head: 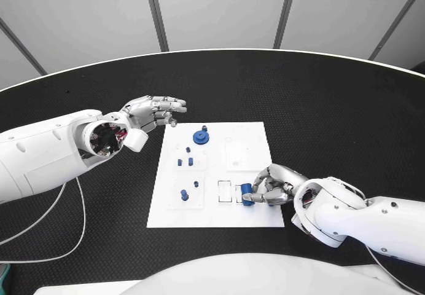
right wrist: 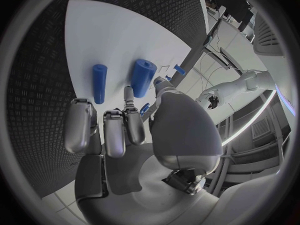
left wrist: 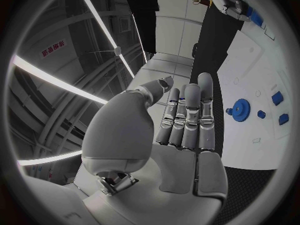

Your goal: Assemble the parts on the task board

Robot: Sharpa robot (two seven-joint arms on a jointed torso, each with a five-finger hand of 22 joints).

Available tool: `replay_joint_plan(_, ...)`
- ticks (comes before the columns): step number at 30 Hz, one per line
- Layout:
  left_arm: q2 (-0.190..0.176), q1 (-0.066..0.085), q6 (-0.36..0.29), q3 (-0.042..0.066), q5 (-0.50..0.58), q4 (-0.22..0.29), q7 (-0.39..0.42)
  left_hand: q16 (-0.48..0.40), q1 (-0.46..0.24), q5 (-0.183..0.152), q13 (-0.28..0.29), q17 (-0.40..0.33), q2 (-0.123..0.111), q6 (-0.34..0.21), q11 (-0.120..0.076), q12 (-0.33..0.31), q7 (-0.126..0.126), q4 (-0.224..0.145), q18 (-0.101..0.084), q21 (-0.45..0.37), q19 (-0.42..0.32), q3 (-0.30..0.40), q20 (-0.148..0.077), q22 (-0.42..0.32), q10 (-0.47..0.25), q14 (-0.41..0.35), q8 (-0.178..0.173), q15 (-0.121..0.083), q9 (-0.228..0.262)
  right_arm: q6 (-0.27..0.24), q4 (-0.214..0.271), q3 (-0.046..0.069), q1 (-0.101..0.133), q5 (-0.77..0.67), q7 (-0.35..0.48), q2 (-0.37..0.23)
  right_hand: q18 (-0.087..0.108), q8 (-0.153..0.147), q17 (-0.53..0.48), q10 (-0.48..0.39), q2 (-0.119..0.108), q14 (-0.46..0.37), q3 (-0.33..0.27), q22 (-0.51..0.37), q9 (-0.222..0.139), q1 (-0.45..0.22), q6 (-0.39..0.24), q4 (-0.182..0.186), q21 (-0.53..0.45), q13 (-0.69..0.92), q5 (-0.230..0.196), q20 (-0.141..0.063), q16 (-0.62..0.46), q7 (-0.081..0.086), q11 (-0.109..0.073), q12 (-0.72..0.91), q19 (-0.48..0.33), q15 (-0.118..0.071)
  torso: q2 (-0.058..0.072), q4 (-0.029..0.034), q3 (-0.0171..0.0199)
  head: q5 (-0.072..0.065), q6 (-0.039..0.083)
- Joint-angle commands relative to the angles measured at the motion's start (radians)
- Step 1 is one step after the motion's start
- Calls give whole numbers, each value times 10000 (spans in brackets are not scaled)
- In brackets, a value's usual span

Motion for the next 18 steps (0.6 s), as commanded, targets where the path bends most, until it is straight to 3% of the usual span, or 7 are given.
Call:
replay_joint_plan(1,-16,0,1,0,0,8,-3,48,14,19,-2,-15,45,-17,29,-45,16,4,155,-29,25,-76,51,-10,-29,-56,-55,-3,-14,-14,-70,1,-136,-9,-25,81,-184,64,1561,223,112,856,-95,1361,21,-36,13,-10,27,1264,45,31,55,-61,19,5,374,-6,17,-4,23,23,-17)
replay_joint_plan(11,-19,0,13,0,0,11,-24,48,14,19,-2,-15,45,-17,29,-45,16,4,155,-29,25,-76,51,-10,-29,-56,-55,-3,-14,52,-203,2,-238,-265,-132,171,-189,95,1589,225,195,860,-117,1382,54,84,40,-43,52,1276,88,23,65,-78,3,5,377,-18,15,-13,-15,24,-45)
replay_joint_plan(18,-36,0,19,0,-1,20,-39,51,9,19,-2,-17,47,-18,29,-46,15,14,155,-35,26,-84,52,-14,-31,-58,-56,-2,-16,35,-238,3,-247,-289,-162,217,-198,113,1624,240,366,866,28,1428,108,680,64,-117,96,1320,112,2,80,-93,-17,14,383,-39,6,-3,-30,45,-46)
